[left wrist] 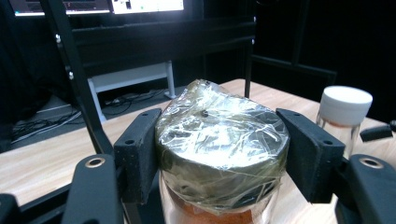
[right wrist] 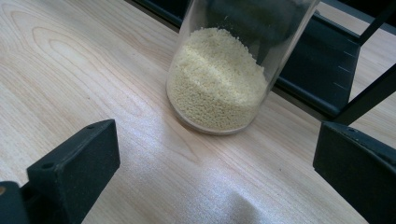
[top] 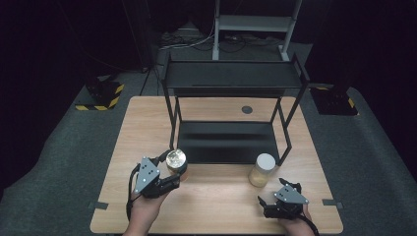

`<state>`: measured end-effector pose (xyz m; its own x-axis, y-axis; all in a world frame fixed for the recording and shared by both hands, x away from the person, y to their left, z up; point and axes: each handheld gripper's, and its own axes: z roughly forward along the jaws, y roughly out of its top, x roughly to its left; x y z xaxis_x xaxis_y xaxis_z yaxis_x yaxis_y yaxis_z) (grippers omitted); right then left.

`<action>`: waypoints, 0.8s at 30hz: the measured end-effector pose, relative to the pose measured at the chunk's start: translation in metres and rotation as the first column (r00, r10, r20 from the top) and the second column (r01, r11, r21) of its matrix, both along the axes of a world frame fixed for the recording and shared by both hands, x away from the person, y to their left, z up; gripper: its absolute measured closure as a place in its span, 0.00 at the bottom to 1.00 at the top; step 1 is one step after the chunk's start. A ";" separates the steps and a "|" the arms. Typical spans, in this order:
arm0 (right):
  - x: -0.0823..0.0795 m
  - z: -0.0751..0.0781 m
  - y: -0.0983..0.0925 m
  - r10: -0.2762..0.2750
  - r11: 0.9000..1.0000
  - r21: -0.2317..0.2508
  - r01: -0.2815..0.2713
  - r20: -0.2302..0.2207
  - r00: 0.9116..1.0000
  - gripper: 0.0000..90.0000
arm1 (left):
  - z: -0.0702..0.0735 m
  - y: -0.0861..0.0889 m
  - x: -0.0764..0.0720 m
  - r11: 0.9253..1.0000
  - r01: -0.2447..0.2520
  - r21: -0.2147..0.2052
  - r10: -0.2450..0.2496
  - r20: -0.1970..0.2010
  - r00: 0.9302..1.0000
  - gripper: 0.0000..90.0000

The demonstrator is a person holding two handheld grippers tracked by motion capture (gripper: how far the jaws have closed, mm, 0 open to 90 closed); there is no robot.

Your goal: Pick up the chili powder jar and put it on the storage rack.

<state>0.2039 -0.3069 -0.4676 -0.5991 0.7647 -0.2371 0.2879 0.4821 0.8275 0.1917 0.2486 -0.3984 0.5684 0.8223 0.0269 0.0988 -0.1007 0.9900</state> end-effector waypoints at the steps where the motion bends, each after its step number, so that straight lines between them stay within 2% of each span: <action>1: 0.000 0.000 0.000 -0.001 1.000 0.001 0.001 0.000 1.000 0.00 | 0.002 -0.001 0.002 1.000 0.002 -0.001 -0.002 0.002 1.000 0.38; 24: -0.001 -0.001 -0.002 -0.011 1.000 0.017 0.011 0.003 1.000 0.00 | 0.064 -0.014 0.025 0.999 0.020 -0.027 -0.018 0.058 0.998 0.38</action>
<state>0.2029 -0.3085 -0.4684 -0.5901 0.7752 -0.2255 0.2909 0.4648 0.8363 0.2167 0.2344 -0.3342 0.5823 0.8121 0.0378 0.0398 -0.0749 0.9964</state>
